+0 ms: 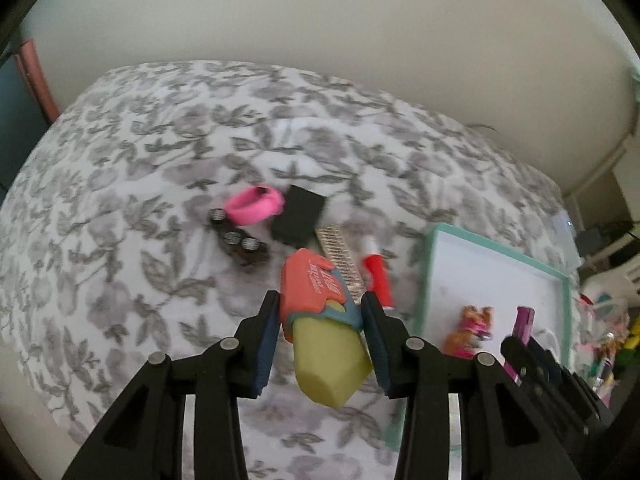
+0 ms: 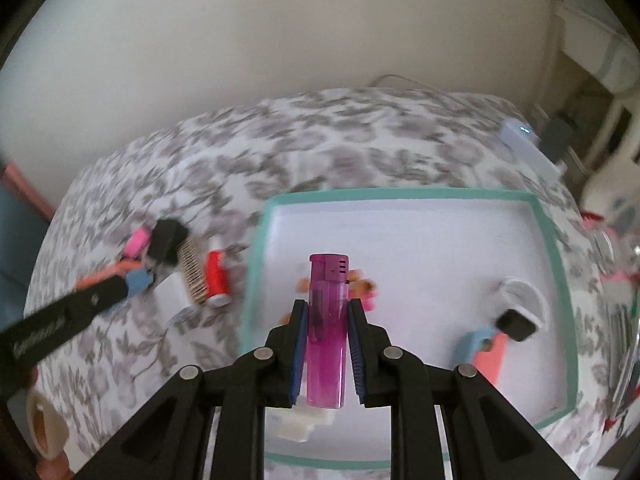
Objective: Organize rigid objects
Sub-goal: 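Carry the utility knife and purple lighter over the tray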
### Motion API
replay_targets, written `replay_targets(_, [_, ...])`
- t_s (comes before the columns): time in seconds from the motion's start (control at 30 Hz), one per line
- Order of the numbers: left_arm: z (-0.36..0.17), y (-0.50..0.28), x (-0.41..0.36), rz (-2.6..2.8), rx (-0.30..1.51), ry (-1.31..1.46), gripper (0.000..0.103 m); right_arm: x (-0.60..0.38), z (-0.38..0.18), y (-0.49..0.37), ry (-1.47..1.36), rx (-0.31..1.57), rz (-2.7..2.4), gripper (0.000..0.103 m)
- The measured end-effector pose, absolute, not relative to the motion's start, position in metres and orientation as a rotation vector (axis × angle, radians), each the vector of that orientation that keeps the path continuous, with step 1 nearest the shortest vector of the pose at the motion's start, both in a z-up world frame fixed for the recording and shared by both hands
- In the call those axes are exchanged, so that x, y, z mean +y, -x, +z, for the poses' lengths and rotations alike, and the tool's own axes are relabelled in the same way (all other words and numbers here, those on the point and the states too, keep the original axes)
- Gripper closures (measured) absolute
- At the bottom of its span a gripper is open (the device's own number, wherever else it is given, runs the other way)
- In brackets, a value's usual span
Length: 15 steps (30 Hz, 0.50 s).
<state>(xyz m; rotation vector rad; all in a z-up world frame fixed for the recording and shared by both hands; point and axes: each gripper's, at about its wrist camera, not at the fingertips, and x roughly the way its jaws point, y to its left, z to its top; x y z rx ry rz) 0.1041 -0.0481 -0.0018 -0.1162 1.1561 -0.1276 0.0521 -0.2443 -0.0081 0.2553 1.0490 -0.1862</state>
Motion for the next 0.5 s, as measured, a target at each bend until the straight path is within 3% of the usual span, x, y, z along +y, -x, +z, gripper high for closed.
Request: replay_targets(0.5, [-0.002, -0.050, -0.173, -0.431, 1.140, -0.082, 0.060, -0.359, -0.012, -0.012, -0.355, 1.081, -0.541, 0.082])
